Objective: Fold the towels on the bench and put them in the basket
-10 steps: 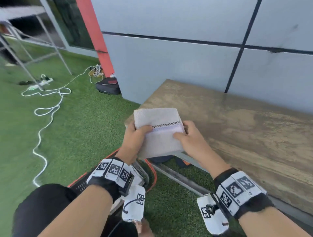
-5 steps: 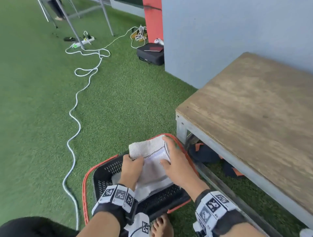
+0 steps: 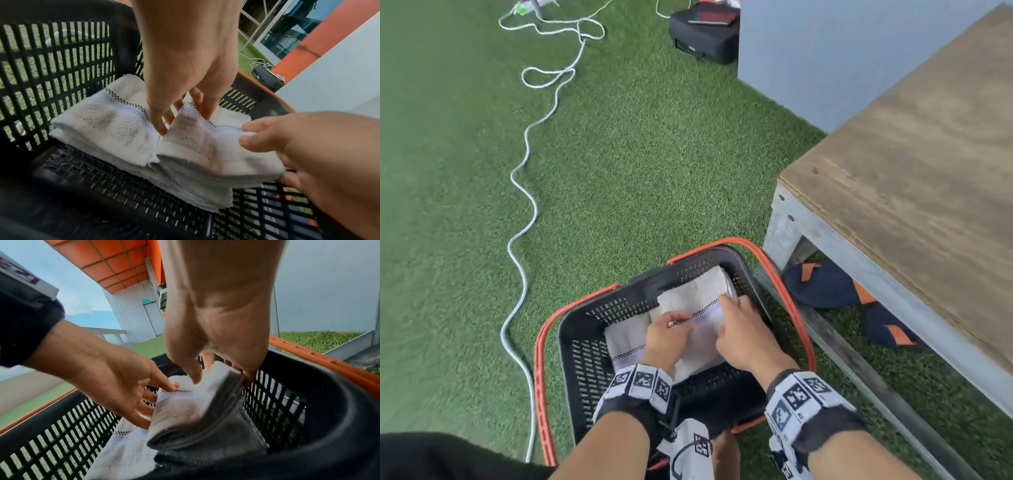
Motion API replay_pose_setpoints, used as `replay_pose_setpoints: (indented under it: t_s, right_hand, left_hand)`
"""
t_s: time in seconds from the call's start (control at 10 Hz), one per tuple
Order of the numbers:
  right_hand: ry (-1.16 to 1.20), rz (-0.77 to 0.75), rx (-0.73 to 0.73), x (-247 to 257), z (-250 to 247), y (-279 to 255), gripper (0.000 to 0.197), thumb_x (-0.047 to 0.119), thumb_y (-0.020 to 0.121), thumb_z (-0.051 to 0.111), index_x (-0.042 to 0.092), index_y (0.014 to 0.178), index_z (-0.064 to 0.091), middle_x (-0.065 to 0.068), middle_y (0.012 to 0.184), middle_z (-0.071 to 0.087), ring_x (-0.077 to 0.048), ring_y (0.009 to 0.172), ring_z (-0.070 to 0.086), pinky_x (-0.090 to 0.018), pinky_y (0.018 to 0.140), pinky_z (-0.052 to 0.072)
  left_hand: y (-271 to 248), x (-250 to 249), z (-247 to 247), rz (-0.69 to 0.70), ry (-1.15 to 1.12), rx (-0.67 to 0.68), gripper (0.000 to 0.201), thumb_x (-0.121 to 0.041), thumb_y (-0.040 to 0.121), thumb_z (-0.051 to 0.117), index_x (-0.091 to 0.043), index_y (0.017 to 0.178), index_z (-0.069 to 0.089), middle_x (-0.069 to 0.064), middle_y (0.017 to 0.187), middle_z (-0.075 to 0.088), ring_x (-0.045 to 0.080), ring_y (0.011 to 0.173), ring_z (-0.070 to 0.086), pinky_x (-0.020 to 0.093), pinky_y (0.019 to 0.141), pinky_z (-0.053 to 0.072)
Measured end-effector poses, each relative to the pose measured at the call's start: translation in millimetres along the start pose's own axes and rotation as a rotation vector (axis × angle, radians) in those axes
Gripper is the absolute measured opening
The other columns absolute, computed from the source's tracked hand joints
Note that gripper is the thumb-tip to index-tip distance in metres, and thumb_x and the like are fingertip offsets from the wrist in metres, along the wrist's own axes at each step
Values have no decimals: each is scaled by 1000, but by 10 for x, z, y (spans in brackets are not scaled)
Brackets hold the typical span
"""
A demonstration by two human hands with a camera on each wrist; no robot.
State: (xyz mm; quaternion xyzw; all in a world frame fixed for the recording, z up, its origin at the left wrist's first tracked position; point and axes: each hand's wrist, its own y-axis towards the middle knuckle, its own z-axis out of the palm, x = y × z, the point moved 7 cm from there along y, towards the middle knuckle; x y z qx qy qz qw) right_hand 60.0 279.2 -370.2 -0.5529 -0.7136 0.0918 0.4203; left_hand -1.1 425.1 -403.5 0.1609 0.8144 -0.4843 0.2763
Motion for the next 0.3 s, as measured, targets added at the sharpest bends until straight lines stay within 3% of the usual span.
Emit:
replay_pose_setpoints:
  t_s: [0.1,0.2,0.3]
  right_hand:
    - [2,60,67,-118,123,17,73,12,95,51,11,158,13,-12,164,11,-32,146,31,-43,110,40]
    - [18,75,49,-114,122,-19,73,16,97,49,8,159,12,-9,167,5,-29,151,21,-44,116,34]
    - [18,85,5,-84,40,-59,66,21,98,46,7,157,19,-10,165,12,-30,147,29,-44,111,39]
  left_hand:
    - [64,6,109,3,81,55,29,-4,91,60,-16,115,68,3,83,65,14,66,55,30,64,51]
    - [82,20,142,-4,164,64,28,-10,88,63,-19,115,66,4,103,64,10,74,60,23,67,53]
    - [134,-16,91,-1,277,-35,26,-25,78,62,-32,103,63,14,137,41,31,113,60,43,96,54]
